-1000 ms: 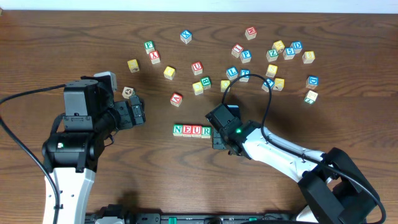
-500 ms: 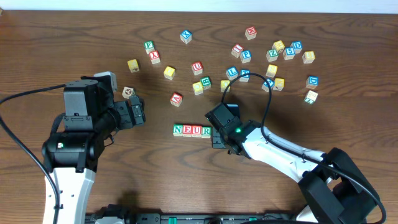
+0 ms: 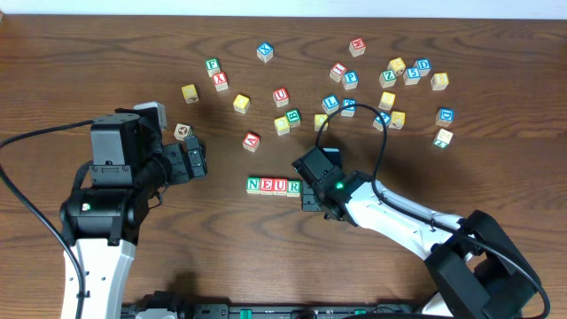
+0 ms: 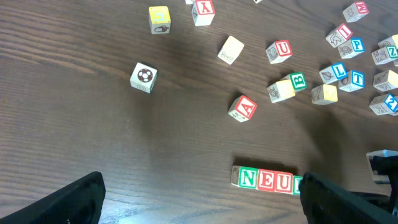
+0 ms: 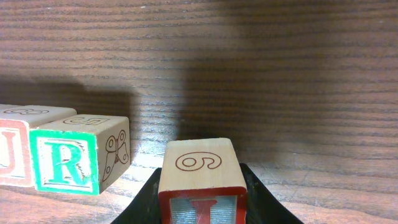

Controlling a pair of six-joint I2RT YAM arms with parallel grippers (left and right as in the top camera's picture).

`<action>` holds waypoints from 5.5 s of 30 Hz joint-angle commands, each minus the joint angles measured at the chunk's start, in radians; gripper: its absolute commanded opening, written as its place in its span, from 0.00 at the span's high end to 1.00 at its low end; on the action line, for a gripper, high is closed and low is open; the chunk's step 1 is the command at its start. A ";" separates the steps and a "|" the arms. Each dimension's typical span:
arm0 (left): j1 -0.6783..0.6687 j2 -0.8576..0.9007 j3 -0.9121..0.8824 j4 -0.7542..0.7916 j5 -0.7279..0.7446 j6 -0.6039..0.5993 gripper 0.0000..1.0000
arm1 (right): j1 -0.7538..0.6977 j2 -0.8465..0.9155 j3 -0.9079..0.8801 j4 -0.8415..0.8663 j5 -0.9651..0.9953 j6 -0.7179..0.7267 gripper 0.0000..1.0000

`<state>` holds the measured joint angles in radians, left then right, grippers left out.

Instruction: Spell out NEURIPS

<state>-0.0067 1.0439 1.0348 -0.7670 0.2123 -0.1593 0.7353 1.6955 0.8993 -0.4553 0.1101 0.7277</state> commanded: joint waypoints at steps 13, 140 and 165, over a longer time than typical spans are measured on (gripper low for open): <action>0.006 0.001 0.028 -0.003 0.012 0.009 0.02 | -0.004 0.008 0.019 0.011 0.041 0.016 0.94; 0.006 0.001 0.028 -0.003 0.012 0.009 0.02 | 0.034 -0.023 -0.046 -0.025 0.146 0.172 0.99; 0.006 0.001 0.028 -0.003 0.012 0.009 0.02 | 0.034 -0.008 -0.046 0.029 0.172 0.138 0.99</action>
<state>-0.0067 1.0439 1.0348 -0.7670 0.2123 -0.1593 0.7628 1.6810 0.8570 -0.4286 0.2623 0.8799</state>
